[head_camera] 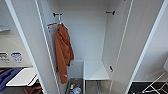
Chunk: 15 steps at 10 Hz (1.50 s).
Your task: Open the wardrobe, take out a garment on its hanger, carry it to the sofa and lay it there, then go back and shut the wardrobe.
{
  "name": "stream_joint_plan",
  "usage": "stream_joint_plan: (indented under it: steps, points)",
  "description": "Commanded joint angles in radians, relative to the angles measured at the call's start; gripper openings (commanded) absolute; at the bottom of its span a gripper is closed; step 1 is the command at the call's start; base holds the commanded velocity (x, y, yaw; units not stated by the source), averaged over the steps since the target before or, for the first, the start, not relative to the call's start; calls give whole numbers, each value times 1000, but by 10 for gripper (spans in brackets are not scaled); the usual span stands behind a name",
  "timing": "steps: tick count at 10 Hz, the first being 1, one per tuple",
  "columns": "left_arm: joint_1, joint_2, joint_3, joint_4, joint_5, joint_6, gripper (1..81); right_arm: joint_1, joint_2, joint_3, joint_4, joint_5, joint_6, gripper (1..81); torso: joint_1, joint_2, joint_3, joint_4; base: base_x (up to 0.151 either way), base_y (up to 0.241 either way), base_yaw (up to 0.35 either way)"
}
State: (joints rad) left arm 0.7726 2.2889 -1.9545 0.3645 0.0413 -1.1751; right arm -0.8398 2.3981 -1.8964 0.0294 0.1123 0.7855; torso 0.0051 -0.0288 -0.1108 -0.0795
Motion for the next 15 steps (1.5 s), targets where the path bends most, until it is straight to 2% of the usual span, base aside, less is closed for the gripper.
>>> stream_joint_plan:
  steps: [1,3,5,8,9,10,11,13,14,15]
  points:
    - [-40,145,17,126,80,28,811,-5,83,44,-135,-63,-22,811,0,0,0,0,0,0,0]
    - [16,198,-26,154,83,35,811,-31,134,10,-154,-65,-22,811,0,0,0,0,0,0,0]
    - [108,227,-43,257,81,35,811,-81,206,-71,-212,-80,-23,811,0,0,-1,0,0,0,0]
    - [285,301,-126,485,74,35,811,-227,351,-352,-367,-92,-25,811,0,0,-1,0,0,0,0]
    - [354,344,-184,606,69,34,811,-285,404,-440,-453,-94,-25,811,0,0,-1,0,0,0,0]
    - [415,397,-271,683,65,32,811,-347,448,-522,-529,-92,-26,811,0,0,-1,0,0,0,0]
    - [468,472,-413,709,31,32,811,-402,506,-618,-621,-91,-26,811,0,0,-1,0,0,0,0]
    - [555,594,-660,754,-120,32,811,-512,584,-770,-705,-53,-28,811,0,0,-1,0,0,0,0]
    - [590,642,-746,757,-153,34,811,-555,601,-800,-745,-21,-28,811,0,0,-1,0,0,0,0]
    - [613,686,-807,768,-155,41,811,-595,614,-802,-789,-16,-26,811,0,0,0,0,0,0,0]
